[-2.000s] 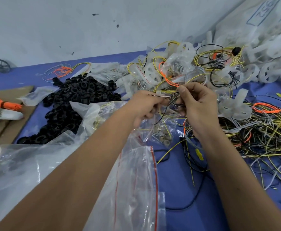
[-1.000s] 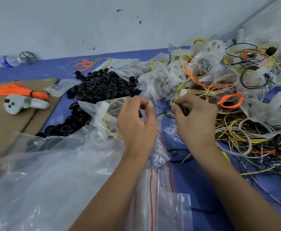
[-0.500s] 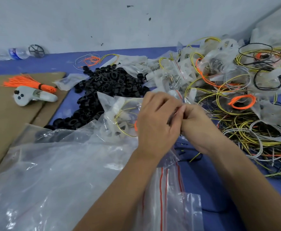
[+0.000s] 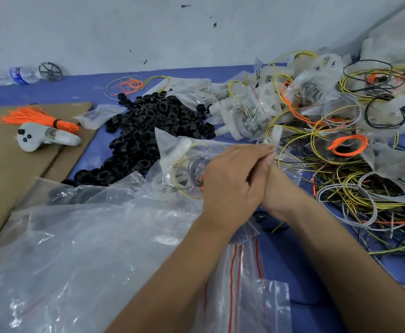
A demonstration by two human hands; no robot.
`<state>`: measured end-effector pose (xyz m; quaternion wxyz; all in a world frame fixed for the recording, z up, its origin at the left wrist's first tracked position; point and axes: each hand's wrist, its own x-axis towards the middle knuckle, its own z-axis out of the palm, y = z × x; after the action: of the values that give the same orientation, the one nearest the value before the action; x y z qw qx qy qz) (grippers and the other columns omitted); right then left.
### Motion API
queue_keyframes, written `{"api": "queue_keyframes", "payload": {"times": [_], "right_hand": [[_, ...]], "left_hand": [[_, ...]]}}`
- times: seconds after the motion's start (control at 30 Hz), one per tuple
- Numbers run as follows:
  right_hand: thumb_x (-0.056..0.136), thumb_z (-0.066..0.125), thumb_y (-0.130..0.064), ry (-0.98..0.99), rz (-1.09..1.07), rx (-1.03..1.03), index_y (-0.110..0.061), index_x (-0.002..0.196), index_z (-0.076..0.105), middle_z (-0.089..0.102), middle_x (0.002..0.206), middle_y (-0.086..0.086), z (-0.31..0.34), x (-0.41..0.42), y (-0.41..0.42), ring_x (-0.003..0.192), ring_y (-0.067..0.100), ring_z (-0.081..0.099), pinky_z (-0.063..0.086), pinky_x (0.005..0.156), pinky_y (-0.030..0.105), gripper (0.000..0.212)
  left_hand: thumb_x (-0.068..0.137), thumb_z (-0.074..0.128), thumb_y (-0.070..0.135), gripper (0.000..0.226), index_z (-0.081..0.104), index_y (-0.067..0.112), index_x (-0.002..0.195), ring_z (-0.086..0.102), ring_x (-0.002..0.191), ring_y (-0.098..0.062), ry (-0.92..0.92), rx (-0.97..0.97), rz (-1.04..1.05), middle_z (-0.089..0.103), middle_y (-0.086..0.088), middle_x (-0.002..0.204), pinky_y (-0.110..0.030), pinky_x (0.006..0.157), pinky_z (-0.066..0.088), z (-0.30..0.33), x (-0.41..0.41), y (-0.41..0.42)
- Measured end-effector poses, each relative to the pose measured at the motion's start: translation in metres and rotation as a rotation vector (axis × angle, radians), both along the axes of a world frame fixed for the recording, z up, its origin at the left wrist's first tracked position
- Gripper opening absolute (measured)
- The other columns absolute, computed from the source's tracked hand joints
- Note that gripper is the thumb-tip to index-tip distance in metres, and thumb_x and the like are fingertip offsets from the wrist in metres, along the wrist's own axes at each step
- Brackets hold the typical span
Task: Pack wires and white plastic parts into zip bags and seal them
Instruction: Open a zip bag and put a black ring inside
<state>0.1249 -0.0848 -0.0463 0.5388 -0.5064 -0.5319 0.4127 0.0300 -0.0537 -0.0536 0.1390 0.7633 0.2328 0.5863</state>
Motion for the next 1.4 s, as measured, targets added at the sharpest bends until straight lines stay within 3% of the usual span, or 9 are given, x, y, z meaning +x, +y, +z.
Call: {"api": "queue_keyframes", "payload": {"times": [0.17, 0.3, 0.43, 0.57, 0.73, 0.87, 0.93, 1.13, 1.4], "right_hand": [[0.094, 0.052, -0.007, -0.007, 0.028, 0.035, -0.019, 0.095, 0.068, 0.075, 0.090, -0.001, 0.006, 0.000, 0.002, 0.089, 0.010, 0.071, 0.059, 0.078, 0.031, 0.020], [0.088, 0.053, 0.015, -0.178, -0.351, 0.137, -0.008, 0.084, 0.075, 0.077, 0.081, 0.009, 0.003, 0.015, 0.013, 0.077, 0.021, 0.076, 0.062, 0.071, 0.038, 0.032], [0.082, 0.042, 0.013, -0.055, -0.532, 0.013, -0.008, 0.074, 0.072, 0.073, 0.071, 0.011, -0.004, 0.033, 0.014, 0.064, 0.016, 0.074, 0.057, 0.062, 0.028, 0.038], [0.089, 0.046, 0.002, -0.337, -0.604, -0.142, -0.017, 0.089, 0.079, 0.076, 0.086, 0.003, -0.010, 0.047, 0.008, 0.079, 0.019, 0.070, 0.056, 0.076, 0.035, 0.038], [0.097, 0.058, -0.024, -0.777, -0.666, -0.118, -0.016, 0.116, 0.072, 0.070, 0.111, 0.009, 0.000, 0.047, -0.002, 0.103, 0.029, 0.065, 0.053, 0.089, 0.038, 0.025], [0.069, 0.069, -0.078, -1.000, -0.507, -0.331, -0.019, 0.130, 0.056, 0.050, 0.126, 0.010, 0.005, 0.041, -0.011, 0.121, 0.031, 0.048, 0.047, 0.098, 0.043, 0.086], [0.055, 0.073, -0.083, -1.090, -0.424, -0.359, -0.017, 0.132, 0.051, 0.047, 0.127, 0.009, 0.005, 0.043, -0.013, 0.121, 0.031, 0.045, 0.045, 0.100, 0.043, 0.103], [0.080, 0.077, -0.032, -1.116, -0.469, -0.205, -0.016, 0.076, 0.063, 0.055, 0.075, 0.002, 0.008, 0.050, -0.011, 0.079, 0.033, 0.058, 0.039, 0.059, 0.030, 0.021], [0.092, 0.069, -0.021, -0.605, -0.754, 0.420, -0.015, 0.081, 0.067, 0.058, 0.069, -0.004, 0.017, 0.046, -0.012, 0.064, 0.017, 0.052, 0.042, 0.061, 0.032, 0.013]], "left_hand": [[0.096, 0.065, 0.012, 0.015, 0.078, 0.008, 0.103, 0.072, 0.096, -0.014, -0.051, -0.070, 0.042, 0.078, 0.001, 0.102, -0.034, 0.086, 0.055, 0.001, -0.001, -0.001], [0.099, 0.060, 0.020, 0.015, 0.075, 0.017, 0.098, 0.068, 0.080, -0.009, -0.026, -0.298, 0.174, 0.074, 0.007, 0.087, -0.032, 0.075, 0.055, -0.001, -0.006, 0.008], [0.096, 0.059, 0.027, 0.033, 0.047, 0.026, 0.066, 0.047, 0.057, -0.009, 0.112, -0.542, 0.319, 0.049, 0.006, 0.055, -0.023, 0.054, 0.030, -0.009, -0.008, 0.018], [0.086, 0.058, 0.022, 0.034, 0.034, 0.023, 0.062, 0.037, 0.055, -0.013, 0.197, -0.564, 0.353, 0.040, 0.005, 0.055, -0.035, 0.055, 0.023, -0.009, -0.010, 0.020], [0.085, 0.064, 0.022, 0.011, 0.057, 0.017, 0.078, 0.052, 0.072, -0.020, 0.293, -0.526, 0.387, 0.056, 0.003, 0.072, -0.033, 0.069, 0.037, -0.012, -0.014, 0.026], [0.087, 0.068, 0.027, 0.026, 0.072, 0.013, 0.109, 0.060, 0.108, -0.022, 0.347, -0.519, 0.389, 0.071, -0.002, 0.107, -0.034, 0.097, 0.044, -0.012, -0.014, 0.024], [0.088, 0.068, 0.025, 0.025, 0.071, 0.013, 0.110, 0.059, 0.110, -0.023, 0.330, -0.511, 0.382, 0.070, -0.002, 0.108, -0.033, 0.097, 0.042, -0.010, -0.014, 0.023], [0.082, 0.057, 0.025, 0.011, 0.066, 0.020, 0.086, 0.061, 0.078, -0.022, -0.039, -0.596, 0.333, 0.063, 0.003, 0.082, -0.047, 0.076, 0.053, -0.006, -0.017, 0.020], [0.087, 0.061, 0.018, 0.016, 0.060, 0.020, 0.072, 0.053, 0.059, -0.007, -0.309, -0.643, 0.311, 0.061, 0.005, 0.067, -0.026, 0.059, 0.046, -0.001, -0.014, 0.021]]}}
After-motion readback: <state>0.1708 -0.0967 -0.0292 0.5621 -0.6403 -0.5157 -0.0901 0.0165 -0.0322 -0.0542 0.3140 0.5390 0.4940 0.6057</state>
